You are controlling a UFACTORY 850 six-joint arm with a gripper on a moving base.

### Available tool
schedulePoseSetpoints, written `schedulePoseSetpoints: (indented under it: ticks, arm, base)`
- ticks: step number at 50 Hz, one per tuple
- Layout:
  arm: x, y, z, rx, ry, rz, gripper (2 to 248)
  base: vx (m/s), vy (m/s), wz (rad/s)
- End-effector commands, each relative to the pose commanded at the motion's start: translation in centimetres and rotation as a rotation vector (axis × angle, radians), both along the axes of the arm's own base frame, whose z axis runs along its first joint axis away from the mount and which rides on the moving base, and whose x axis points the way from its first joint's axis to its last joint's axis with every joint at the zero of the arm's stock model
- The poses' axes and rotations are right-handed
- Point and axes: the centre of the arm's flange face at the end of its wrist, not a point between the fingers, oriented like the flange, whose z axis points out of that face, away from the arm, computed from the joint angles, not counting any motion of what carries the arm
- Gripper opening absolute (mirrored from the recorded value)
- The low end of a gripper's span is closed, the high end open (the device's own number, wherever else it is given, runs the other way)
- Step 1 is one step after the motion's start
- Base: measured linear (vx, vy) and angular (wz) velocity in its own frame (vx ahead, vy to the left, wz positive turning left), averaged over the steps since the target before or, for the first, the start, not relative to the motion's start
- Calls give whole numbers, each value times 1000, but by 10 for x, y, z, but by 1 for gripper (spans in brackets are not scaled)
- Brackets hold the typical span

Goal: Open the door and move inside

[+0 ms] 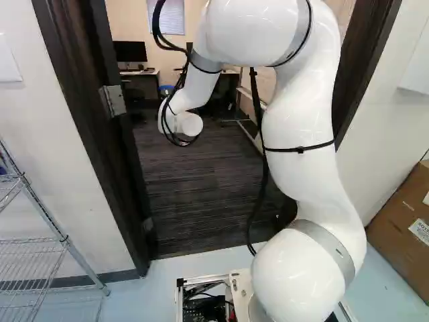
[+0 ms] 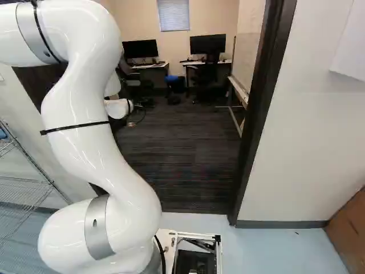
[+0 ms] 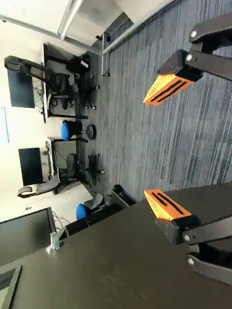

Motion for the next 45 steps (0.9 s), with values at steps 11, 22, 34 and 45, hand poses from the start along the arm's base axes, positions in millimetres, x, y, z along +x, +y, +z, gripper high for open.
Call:
schedulePoseSetpoints:
  ticks: [11, 22, 34, 45]
  arm:
    - [-8, -18, 2, -7, 6, -17, 247]
    - [-15, -34, 3, -21, 8, -19, 247]
    - [-24, -52, 5, -43, 8, -9, 247]
    - [-32, -67, 6, -65, 6, 3, 247]
  base:
    - [0, 0, 0]
    - [0, 0, 0]
    - [0, 0, 0]
    - [0, 0, 0]
